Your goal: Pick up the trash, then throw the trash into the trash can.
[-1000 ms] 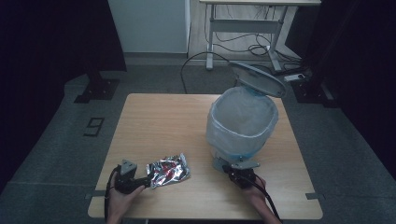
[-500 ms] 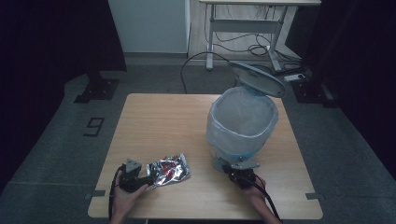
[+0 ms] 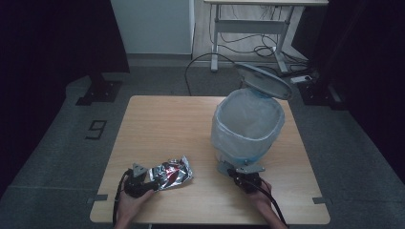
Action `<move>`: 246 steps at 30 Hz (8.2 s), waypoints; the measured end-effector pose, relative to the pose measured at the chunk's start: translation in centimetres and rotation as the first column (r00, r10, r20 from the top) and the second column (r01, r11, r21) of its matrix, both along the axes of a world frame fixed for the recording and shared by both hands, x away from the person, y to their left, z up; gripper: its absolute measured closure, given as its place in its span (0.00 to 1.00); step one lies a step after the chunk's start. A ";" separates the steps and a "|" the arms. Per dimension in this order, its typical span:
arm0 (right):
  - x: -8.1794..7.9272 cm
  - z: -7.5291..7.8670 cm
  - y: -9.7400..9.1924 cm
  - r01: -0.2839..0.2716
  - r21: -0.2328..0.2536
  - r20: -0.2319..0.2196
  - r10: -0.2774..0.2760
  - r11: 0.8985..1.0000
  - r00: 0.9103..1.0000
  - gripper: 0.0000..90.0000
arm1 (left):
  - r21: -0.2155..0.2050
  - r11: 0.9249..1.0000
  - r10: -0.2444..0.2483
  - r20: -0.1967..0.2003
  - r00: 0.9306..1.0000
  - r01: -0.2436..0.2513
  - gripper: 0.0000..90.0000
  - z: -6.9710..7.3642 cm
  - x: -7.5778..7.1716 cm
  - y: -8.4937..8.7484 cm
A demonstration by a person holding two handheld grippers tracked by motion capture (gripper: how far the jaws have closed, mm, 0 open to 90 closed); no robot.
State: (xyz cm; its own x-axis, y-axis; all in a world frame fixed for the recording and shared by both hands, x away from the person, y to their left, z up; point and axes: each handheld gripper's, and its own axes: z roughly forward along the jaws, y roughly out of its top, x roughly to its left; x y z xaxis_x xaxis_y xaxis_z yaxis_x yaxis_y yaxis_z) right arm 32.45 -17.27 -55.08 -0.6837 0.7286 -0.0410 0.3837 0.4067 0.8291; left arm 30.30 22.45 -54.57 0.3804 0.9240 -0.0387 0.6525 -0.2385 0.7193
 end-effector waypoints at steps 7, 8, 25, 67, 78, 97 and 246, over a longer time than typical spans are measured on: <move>0.0 0.0 0.0 0.000 0.000 0.001 0.000 1.000 1.000 1.00 | 0.035 0.999 -0.020 0.013 1.000 0.020 0.53 0.0 -0.2 -0.5; 0.0 0.0 0.0 0.000 -0.001 0.001 0.000 1.000 1.000 1.00 | 0.037 0.999 -0.021 0.013 1.000 0.021 0.54 0.1 -0.2 -0.5; 0.0 0.0 0.0 0.000 -0.001 0.001 0.000 1.000 1.000 1.00 | 0.000 0.999 -0.032 0.005 0.999 0.032 0.90 0.3 -0.2 0.1; 0.0 0.0 0.0 -0.001 0.001 0.000 0.001 1.000 1.000 1.00 | -0.217 0.973 -0.052 0.102 0.993 0.074 1.00 3.5 -1.5 2.0; 0.0 0.0 0.0 -0.002 0.000 0.001 0.002 1.000 1.000 1.00 | -0.243 0.966 -0.058 0.139 0.989 0.091 1.00 4.7 -2.1 2.3; 0.1 0.0 -0.1 -0.001 0.002 0.002 0.001 1.000 1.000 1.00 | -0.282 0.952 -0.064 0.192 0.979 0.117 1.00 6.8 -2.8 2.8; 0.1 0.0 -0.1 0.000 0.007 -0.005 0.000 1.000 1.000 1.00 | -0.242 0.886 -0.250 0.468 0.848 0.395 1.00 29.2 4.3 -6.9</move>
